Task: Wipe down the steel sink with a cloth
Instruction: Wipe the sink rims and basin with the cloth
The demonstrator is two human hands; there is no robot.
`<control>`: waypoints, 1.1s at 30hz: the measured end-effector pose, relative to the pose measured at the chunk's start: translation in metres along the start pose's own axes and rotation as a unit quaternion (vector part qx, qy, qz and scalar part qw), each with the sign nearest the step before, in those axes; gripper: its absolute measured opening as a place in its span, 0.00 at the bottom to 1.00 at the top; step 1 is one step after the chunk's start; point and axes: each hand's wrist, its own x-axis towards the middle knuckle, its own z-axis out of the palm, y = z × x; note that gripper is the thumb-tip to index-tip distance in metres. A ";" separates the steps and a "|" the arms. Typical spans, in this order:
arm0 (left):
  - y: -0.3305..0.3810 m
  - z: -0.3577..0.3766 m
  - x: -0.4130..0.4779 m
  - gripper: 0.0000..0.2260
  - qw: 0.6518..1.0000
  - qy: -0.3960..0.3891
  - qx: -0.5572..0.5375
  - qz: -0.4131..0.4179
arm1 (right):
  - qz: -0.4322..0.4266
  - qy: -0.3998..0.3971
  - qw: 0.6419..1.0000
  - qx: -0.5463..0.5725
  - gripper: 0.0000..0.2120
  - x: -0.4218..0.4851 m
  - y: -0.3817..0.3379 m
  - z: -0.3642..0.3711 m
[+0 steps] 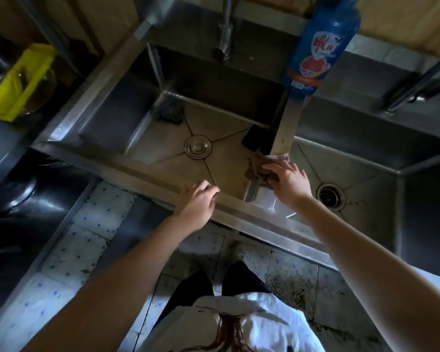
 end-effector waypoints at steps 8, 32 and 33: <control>0.010 0.001 0.006 0.10 0.999 0.008 0.027 -0.044 | 0.005 -0.037 0.997 0.070 0.23 0.032 0.010 -0.008; 0.025 0.007 0.009 0.08 0.992 0.003 0.079 -0.100 | -0.047 -0.016 0.998 0.040 0.21 0.096 0.049 -0.026; 0.028 0.009 0.009 0.09 0.991 0.009 0.079 -0.110 | -0.037 -0.016 0.997 0.062 0.21 0.098 0.049 -0.026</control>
